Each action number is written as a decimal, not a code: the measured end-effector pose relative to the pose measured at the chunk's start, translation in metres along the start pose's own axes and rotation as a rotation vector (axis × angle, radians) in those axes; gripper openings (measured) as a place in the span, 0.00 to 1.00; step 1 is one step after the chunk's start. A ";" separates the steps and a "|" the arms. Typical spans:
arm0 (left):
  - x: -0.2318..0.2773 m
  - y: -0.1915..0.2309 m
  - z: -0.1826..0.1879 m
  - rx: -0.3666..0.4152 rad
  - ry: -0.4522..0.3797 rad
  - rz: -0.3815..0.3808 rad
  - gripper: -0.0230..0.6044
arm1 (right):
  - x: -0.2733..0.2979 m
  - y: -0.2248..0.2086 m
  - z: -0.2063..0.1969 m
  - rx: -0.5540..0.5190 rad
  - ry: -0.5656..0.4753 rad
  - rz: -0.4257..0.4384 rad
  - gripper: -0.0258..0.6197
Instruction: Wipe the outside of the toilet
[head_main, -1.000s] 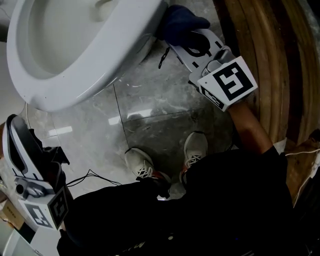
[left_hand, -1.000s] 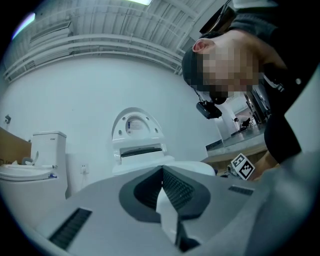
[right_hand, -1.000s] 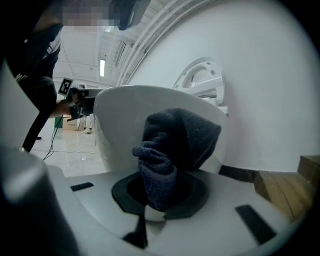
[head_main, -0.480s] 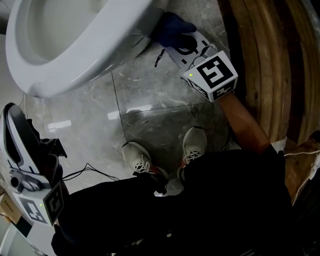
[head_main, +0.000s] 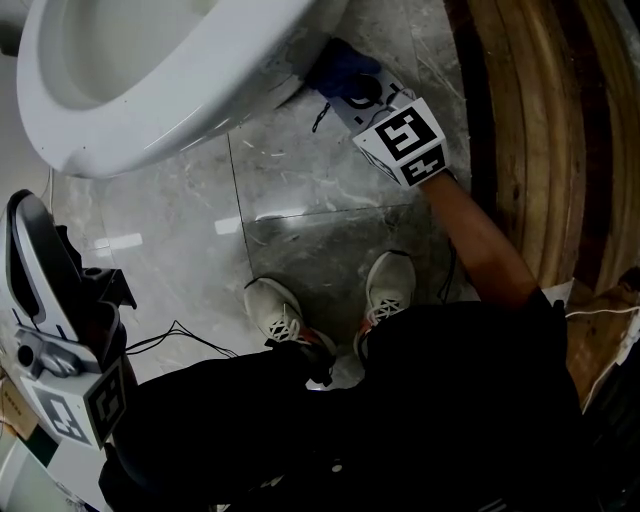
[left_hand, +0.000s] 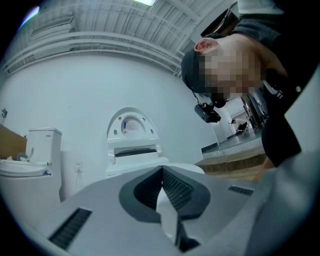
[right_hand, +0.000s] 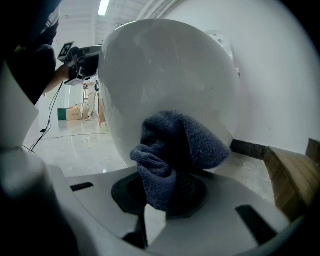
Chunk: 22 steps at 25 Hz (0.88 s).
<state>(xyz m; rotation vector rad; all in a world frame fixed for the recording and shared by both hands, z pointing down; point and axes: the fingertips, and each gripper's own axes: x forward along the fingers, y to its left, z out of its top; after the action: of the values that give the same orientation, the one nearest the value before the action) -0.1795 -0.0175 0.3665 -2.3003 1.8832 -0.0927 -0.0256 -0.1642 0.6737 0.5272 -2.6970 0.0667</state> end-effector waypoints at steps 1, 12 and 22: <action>0.000 -0.001 -0.001 -0.008 -0.002 -0.005 0.05 | 0.002 0.000 -0.004 0.006 0.008 0.001 0.10; -0.001 -0.001 0.000 0.004 0.004 -0.002 0.05 | 0.028 0.001 -0.050 0.020 0.120 0.009 0.10; -0.003 -0.004 0.002 0.009 0.011 -0.013 0.05 | 0.042 0.002 -0.080 0.027 0.223 0.011 0.10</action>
<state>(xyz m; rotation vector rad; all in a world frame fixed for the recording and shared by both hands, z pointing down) -0.1761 -0.0132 0.3657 -2.3109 1.8699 -0.1148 -0.0331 -0.1678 0.7635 0.4827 -2.4842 0.1560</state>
